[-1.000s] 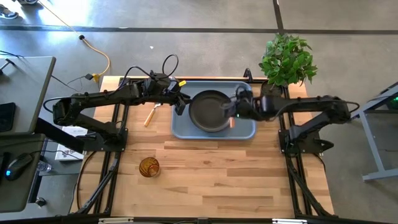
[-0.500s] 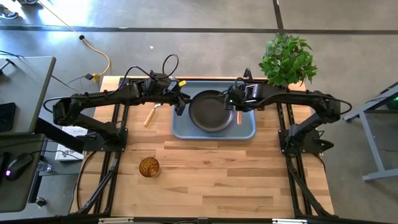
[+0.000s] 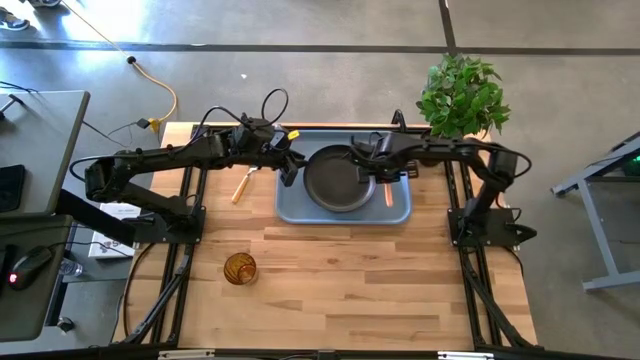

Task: Pick and place plate/cup/fork/spoon on tray
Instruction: Put the light orange fork on the blue tray

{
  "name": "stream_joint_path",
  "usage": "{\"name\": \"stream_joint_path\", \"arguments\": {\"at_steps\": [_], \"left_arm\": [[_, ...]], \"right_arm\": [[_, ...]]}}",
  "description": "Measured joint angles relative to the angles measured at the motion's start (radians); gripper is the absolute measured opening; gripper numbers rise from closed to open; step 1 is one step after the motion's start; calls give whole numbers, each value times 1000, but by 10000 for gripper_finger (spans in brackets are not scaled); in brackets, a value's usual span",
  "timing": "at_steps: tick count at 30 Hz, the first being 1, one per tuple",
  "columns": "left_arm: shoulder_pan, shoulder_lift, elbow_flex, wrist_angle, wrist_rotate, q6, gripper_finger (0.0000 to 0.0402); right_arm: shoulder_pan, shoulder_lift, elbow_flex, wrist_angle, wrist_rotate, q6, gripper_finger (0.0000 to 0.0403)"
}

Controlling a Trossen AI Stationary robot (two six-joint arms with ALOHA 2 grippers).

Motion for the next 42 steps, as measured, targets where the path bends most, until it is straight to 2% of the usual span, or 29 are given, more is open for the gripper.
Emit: {"name": "stream_joint_path", "arguments": {"at_steps": [14, 22, 31, 42], "left_arm": [[0, 0, 0, -16, 0, 0, 108], [0, 0, 0, -17, 0, 0, 108], [0, 0, 0, -18, 0, 1, 108], [0, 0, 0, -18, 0, 1, 108]], "right_arm": [[-57, 114, 0, 46, -38, -31, 12], [-58, 159, 0, 52, -88, -28, 12], [-59, 182, 0, 60, -100, -27, 12], [-63, 182, 0, 57, -110, -16, 67]]}}
